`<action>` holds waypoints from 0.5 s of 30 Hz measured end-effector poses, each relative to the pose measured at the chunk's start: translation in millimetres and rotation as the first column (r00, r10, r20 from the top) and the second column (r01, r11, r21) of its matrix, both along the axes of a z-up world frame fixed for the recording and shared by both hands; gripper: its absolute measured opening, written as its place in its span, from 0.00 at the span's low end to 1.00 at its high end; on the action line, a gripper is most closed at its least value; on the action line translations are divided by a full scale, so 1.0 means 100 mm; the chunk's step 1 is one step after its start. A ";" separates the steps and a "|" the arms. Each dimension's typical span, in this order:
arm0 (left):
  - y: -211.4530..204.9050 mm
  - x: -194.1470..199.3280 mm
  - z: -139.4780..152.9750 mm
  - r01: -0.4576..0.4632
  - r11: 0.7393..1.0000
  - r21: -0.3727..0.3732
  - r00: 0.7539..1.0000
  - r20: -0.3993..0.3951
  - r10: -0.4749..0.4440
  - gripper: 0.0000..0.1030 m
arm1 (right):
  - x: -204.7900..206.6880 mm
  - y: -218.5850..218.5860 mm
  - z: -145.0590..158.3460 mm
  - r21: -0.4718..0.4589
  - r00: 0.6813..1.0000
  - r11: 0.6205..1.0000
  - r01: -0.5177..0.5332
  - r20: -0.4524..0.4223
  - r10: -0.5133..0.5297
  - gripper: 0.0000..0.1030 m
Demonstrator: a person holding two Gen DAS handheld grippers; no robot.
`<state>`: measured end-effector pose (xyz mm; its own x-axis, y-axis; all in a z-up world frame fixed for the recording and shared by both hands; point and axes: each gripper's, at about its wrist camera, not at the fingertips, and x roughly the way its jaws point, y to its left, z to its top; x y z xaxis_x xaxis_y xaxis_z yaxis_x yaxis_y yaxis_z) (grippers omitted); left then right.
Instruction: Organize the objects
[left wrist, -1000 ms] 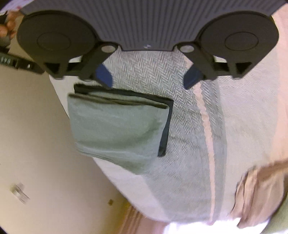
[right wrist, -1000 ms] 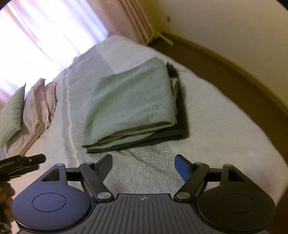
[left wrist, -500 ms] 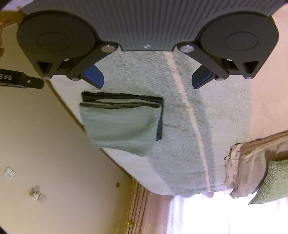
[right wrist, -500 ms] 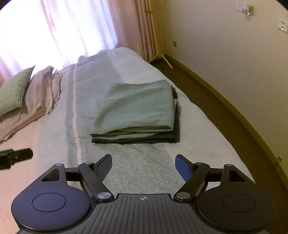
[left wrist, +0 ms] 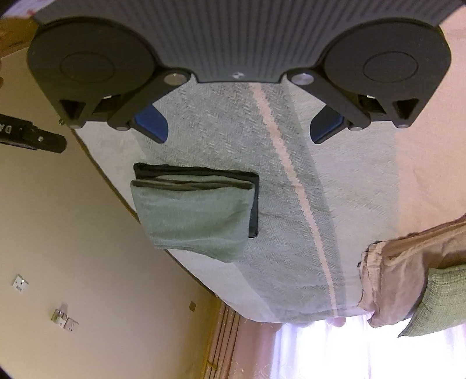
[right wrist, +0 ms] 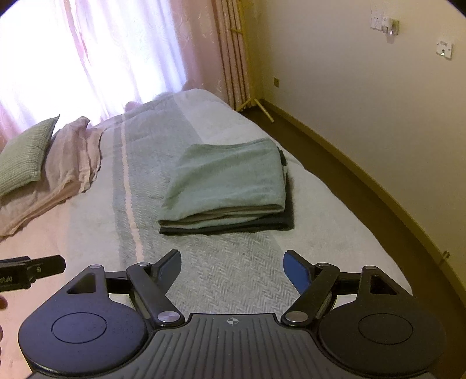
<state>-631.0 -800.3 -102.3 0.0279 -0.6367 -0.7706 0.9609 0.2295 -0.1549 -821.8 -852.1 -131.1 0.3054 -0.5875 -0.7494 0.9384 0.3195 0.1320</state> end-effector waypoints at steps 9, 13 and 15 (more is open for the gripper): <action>0.12 -0.07 0.01 0.011 1.000 0.020 1.000 0.028 -0.012 0.99 | 0.02 0.24 0.04 0.005 1.000 1.000 0.004 -0.017 -0.004 0.72; 0.09 -0.14 0.02 -0.001 1.000 0.018 0.999 0.034 0.001 0.99 | 0.04 0.17 0.05 -0.010 0.999 1.000 -0.024 -0.022 0.024 0.72; 0.06 -0.18 0.02 -0.011 1.000 0.021 0.999 0.037 0.010 0.99 | 0.05 0.12 0.06 -0.014 0.999 0.999 -0.042 -0.029 0.041 0.72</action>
